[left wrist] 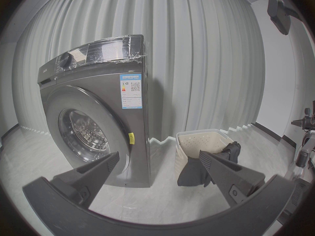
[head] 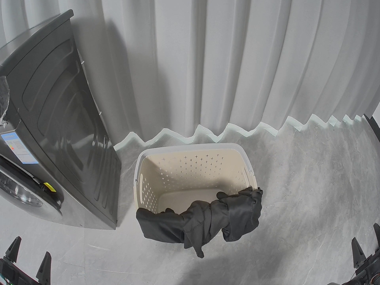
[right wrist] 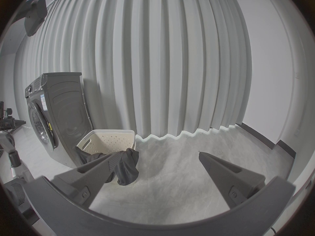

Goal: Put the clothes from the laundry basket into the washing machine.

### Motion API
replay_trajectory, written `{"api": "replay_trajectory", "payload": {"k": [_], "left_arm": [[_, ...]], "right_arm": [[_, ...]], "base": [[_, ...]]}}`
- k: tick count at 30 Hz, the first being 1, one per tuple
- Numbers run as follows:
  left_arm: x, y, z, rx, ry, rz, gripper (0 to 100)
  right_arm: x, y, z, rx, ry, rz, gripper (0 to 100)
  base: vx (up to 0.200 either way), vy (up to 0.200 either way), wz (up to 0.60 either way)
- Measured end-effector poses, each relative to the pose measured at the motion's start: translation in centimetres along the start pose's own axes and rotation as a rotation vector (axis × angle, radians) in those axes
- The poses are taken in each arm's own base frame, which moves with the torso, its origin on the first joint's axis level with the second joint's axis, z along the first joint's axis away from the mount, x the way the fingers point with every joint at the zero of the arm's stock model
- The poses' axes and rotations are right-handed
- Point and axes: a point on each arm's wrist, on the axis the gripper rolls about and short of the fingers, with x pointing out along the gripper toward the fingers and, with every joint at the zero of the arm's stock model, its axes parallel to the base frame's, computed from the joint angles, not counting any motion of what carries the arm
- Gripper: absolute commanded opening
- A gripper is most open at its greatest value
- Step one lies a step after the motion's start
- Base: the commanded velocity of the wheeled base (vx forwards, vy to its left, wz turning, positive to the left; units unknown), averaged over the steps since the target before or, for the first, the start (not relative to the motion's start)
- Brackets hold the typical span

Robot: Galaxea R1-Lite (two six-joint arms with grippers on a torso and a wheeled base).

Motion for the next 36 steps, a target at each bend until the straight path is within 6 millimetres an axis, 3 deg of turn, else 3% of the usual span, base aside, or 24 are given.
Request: {"api": "replay_trajectory", "payload": {"k": [11, 26, 36], "left_arm": [[0.0, 0.0, 0.0, 0.0, 0.0, 0.0, 100], [0.0, 0.0, 0.0, 0.0, 0.0, -0.001, 100], [0.0, 0.0, 0.0, 0.003, 0.0, 0.0, 100]], "right_arm": [[0.0, 0.0, 0.0, 0.0, 0.0, 0.001, 100], [0.0, 0.0, -0.01, 0.0, 0.0, 0.002, 100], [0.0, 0.0, -0.01, 0.0, 0.0, 0.002, 100]], "base": [[0.0, 0.0, 0.0], [0.2, 0.0, 0.0], [0.0, 0.0, 0.0]]}}
